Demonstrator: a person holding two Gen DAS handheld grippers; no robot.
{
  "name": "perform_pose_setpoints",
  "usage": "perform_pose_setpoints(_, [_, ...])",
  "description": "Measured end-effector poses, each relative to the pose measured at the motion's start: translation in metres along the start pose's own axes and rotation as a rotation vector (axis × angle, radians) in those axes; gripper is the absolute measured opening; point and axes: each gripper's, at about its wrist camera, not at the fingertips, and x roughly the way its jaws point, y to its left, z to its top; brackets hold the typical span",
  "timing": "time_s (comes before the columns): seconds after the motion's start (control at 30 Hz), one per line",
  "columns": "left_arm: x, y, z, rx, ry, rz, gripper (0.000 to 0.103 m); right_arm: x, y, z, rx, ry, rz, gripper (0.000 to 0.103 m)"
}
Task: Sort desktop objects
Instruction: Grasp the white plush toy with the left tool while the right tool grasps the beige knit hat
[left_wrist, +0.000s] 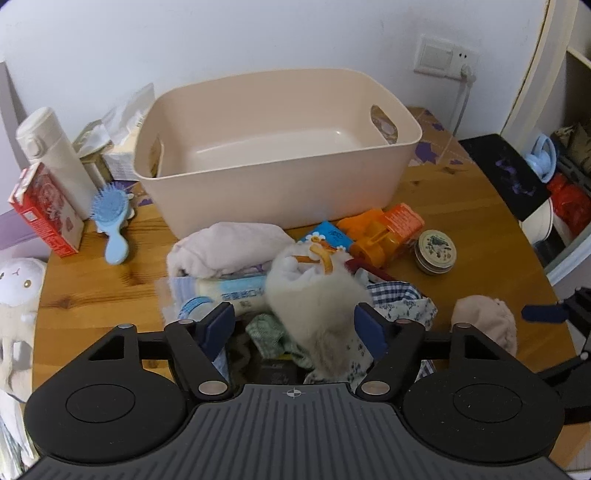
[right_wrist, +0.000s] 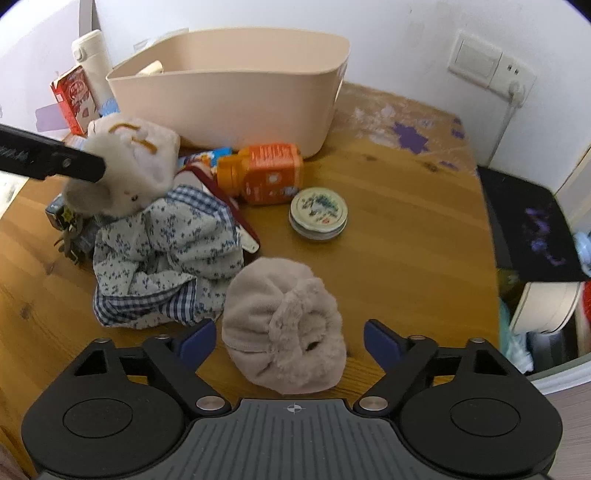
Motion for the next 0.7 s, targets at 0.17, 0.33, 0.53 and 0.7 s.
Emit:
perform_pose_setpoints(0.17, [0.016, -0.004, 0.004, 0.01, 0.023, -0.004, 0.071, 0.013, -0.003, 0.0, 0.014, 0.033, 0.033, 0.084])
perform_pose_setpoints(0.33, [0.021, -0.008, 0.003, 0.021, 0.057, -0.038, 0.037, 0.018, -0.002, -0.001, 0.012, 0.044, 0.061, 0.059])
perform_pose_setpoints(0.53, [0.016, -0.007, 0.001, 0.027, 0.039, -0.086, 0.015, 0.016, -0.004, -0.002, 0.006, 0.031, 0.094, 0.037])
perform_pose_setpoints(0.7, [0.009, -0.004, 0.0, 0.018, 0.031, -0.096, 0.013, 0.008, 0.002, -0.002, -0.031, 0.007, 0.093, 0.022])
